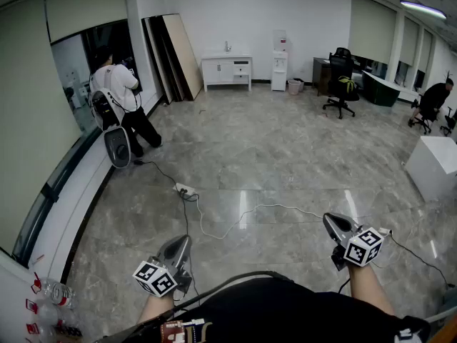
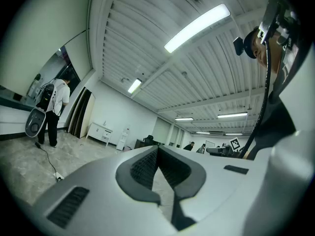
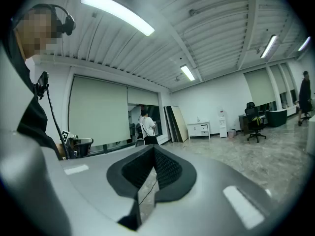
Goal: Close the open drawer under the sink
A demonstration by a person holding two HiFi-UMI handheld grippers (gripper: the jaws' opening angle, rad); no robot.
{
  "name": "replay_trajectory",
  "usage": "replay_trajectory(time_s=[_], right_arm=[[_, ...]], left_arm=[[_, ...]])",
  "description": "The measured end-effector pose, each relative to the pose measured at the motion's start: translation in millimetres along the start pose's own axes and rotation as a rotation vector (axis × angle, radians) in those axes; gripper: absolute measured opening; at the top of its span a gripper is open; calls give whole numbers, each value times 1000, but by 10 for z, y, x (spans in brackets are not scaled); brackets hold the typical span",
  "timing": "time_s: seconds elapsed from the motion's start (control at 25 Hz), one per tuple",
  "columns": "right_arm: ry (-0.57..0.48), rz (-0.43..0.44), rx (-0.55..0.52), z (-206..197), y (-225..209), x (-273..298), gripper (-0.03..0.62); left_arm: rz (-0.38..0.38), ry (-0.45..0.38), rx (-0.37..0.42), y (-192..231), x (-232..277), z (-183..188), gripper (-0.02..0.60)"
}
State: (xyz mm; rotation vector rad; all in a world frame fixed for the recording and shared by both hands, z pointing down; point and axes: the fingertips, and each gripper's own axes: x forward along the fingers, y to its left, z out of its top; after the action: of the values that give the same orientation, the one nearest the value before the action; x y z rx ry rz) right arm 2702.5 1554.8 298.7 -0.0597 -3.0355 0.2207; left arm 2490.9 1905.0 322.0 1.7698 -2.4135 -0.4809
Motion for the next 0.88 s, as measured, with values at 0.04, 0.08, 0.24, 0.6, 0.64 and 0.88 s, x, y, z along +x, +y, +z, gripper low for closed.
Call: replay_trajectory(time_s=[0.04, 0.08, 0.24, 0.6, 0.64, 0.88], right_arm=[[1, -1, -2, -1, 7, 18, -2], [3, -1, -3, -2, 14, 35, -2], [7, -5, -7, -11, 55, 95, -2], [15, -12, 28, -5, 172, 248, -1], [17, -8, 52, -5, 182, 280, 0], [80, -13, 149, -295, 234, 524, 0]], left_arm=[[-2, -1, -2, 21, 2, 4, 0], [-5, -2, -5, 40, 4, 5, 0], [-13, 2, -6, 102, 5, 8, 0], [-32, 6, -21, 274, -45, 25, 0], [-30, 10, -21, 301, -55, 40, 0], [-41, 44, -56, 557, -162, -69, 0]])
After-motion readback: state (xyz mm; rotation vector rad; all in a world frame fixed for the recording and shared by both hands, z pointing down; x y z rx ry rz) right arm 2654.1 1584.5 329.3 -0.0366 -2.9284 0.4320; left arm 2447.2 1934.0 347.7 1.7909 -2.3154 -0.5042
